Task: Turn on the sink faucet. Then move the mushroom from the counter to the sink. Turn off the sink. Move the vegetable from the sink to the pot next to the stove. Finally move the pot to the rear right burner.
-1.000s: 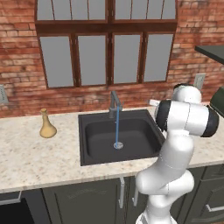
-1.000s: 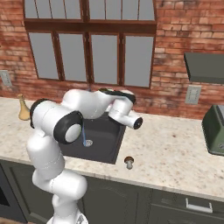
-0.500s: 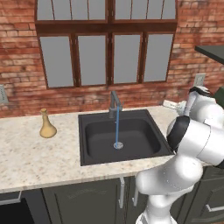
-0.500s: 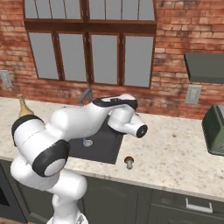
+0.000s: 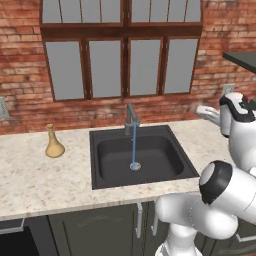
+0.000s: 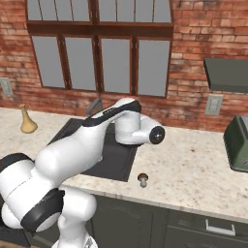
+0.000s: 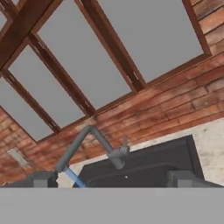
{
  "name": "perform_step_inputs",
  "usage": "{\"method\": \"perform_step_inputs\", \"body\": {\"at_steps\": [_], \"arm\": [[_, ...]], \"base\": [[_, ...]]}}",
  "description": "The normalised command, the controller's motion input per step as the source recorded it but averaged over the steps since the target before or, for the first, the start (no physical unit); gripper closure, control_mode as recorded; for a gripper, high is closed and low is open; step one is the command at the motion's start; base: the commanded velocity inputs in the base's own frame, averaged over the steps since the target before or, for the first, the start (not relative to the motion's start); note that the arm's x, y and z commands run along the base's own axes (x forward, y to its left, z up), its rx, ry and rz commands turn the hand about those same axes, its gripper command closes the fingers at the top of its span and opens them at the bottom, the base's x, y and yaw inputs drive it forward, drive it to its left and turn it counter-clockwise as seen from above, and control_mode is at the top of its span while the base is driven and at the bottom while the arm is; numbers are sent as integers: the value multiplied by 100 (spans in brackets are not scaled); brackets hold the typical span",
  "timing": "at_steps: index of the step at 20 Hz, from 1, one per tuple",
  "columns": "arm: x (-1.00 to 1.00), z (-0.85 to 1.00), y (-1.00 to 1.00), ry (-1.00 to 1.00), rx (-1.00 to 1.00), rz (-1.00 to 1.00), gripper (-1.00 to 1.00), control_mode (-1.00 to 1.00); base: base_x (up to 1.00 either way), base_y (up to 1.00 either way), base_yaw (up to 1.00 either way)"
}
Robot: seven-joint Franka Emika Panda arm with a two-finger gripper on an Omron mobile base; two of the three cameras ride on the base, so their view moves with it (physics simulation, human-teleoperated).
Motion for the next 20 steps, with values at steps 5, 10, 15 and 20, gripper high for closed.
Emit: {"method": "perform_step_inputs", "body": {"at_steps": [5,10,15,20], "arm": [[-23,4,-8,35,-5,-9,-100,-100],[-9,-26,0,46,-12,-8,-100,-100],[-17,-32,-5,45,-14,-4,-100,-100],[-32,-37,-18,37,-13,0,-100,-100]], "base": [[0,0,0],[0,0,0],[0,0,0],[0,0,0]]}}
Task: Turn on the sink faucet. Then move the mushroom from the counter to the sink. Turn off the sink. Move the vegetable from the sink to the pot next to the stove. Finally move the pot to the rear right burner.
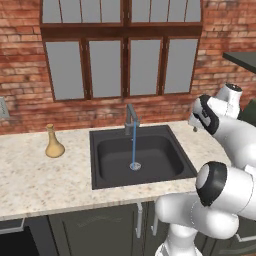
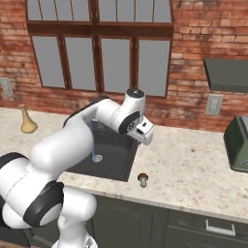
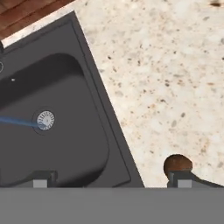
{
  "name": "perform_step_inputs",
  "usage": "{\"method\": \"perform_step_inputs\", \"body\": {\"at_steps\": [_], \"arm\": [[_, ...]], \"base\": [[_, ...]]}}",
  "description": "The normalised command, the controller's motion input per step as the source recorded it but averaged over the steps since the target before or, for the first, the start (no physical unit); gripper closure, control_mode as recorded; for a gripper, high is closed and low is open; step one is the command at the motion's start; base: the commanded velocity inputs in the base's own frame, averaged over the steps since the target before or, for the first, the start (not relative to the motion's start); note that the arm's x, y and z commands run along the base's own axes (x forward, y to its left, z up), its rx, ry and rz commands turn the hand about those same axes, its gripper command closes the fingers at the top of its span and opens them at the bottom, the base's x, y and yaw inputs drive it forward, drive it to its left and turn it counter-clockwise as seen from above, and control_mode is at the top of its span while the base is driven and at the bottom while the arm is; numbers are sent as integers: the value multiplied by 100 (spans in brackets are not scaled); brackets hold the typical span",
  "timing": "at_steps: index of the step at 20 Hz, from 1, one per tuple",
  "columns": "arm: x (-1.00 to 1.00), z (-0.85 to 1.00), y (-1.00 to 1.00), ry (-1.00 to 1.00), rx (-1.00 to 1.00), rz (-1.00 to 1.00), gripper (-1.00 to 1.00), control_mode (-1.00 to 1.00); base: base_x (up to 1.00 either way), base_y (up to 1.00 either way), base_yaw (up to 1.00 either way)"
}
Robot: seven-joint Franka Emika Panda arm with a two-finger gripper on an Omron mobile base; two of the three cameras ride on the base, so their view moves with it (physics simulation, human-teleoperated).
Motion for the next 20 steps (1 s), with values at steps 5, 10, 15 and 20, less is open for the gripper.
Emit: {"method": "perform_step_inputs", "body": {"at_steps": [5,10,15,20], "arm": [[-37,-61,-10,27,-8,0,-100,-100],[-44,-38,-10,2,0,-1,-100,-100],[-50,-25,-19,0,1,0,-100,-100],[-30,-33,-2,0,0,0,-100,-100]], "base": [[0,0,0],[0,0,0],[0,0,0],[0,0,0]]}}
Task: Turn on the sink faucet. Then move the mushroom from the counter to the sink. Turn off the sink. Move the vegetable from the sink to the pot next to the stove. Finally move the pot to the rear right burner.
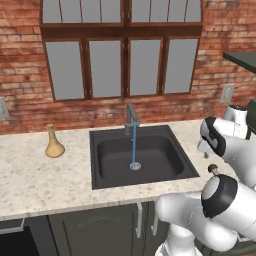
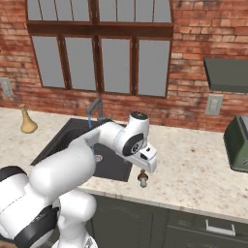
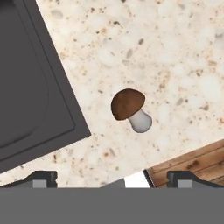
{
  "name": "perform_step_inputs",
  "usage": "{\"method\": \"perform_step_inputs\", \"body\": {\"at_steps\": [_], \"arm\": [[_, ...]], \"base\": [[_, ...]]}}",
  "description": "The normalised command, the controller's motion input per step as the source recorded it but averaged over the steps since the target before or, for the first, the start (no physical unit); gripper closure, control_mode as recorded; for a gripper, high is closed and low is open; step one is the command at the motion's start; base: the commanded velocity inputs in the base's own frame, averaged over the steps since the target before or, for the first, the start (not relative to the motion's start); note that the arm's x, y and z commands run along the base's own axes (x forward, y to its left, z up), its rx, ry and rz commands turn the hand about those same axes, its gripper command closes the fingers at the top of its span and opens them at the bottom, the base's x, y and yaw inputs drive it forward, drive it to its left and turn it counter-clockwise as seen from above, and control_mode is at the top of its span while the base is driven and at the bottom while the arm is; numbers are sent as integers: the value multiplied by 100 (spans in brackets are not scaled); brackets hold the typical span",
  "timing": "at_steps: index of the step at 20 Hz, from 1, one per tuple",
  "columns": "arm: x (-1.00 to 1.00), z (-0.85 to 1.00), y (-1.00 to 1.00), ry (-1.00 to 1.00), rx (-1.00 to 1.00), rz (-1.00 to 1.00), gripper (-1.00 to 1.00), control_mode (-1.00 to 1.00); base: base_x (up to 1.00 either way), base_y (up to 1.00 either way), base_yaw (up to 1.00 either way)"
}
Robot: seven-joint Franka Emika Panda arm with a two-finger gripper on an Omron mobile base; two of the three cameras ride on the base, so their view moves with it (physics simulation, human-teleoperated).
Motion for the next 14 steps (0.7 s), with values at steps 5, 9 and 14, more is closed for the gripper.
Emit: {"method": "perform_step_inputs", "body": {"at_steps": [5,9,14], "arm": [[-3,-28,-23,2,0,0,-100,-100],[2,-24,-35,3,0,0,-100,-100],[16,-25,-19,1,0,0,-100,-100]], "base": [[0,0,0],[0,0,0],[0,0,0]]}}
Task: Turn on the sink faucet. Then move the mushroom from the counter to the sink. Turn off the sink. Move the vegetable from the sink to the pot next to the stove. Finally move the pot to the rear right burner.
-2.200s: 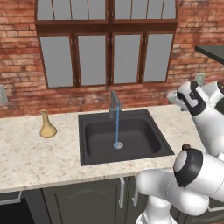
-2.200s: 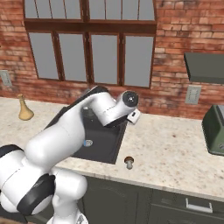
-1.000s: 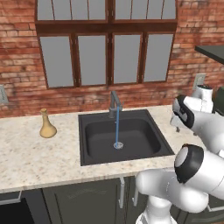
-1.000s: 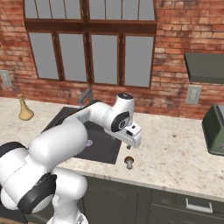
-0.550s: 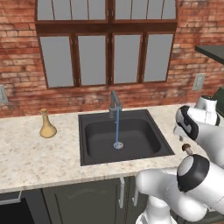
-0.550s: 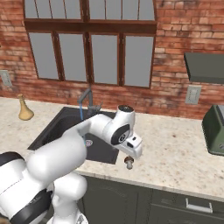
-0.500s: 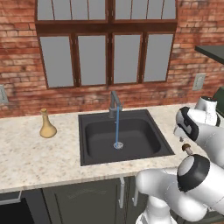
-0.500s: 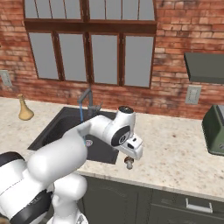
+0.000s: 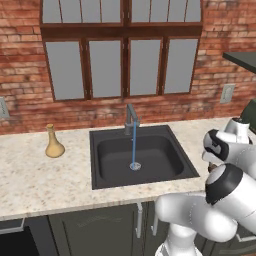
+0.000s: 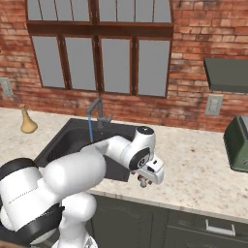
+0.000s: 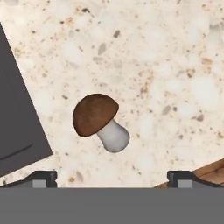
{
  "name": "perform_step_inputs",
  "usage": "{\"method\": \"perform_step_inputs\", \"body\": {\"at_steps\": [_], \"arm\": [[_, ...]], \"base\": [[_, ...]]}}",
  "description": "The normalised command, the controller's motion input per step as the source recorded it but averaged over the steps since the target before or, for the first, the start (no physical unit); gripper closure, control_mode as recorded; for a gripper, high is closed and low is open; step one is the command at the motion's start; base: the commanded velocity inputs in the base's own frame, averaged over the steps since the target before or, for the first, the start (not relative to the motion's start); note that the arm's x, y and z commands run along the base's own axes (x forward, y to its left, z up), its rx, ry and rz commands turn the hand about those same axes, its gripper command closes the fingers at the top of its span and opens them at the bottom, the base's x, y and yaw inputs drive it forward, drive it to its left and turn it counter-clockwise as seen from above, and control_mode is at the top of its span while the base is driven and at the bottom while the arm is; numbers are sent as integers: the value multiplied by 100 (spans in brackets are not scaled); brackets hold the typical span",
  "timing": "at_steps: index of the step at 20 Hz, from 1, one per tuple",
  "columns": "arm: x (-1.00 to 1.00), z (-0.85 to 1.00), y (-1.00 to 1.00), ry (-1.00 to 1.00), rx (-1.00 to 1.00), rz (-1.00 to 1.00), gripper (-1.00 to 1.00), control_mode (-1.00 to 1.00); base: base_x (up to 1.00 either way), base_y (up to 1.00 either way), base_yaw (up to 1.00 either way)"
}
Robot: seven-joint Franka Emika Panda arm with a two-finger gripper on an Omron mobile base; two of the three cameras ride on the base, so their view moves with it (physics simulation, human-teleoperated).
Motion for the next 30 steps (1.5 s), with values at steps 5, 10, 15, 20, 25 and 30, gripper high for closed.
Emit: {"method": "perform_step_inputs", "body": {"at_steps": [5,10,15,20,25,30], "arm": [[16,-19,-5,0,0,0,-100,-100],[16,-20,0,0,0,0,-100,-100],[12,-19,0,0,0,0,-100,-100],[2,-13,0,0,0,0,-100,-100],[1,-11,0,0,0,0,-100,-100],[1,-11,0,0,0,0,-100,-100]], "base": [[0,0,0],[0,0,0],[0,0,0],[0,0,0],[0,0,0],[0,0,0]]}}
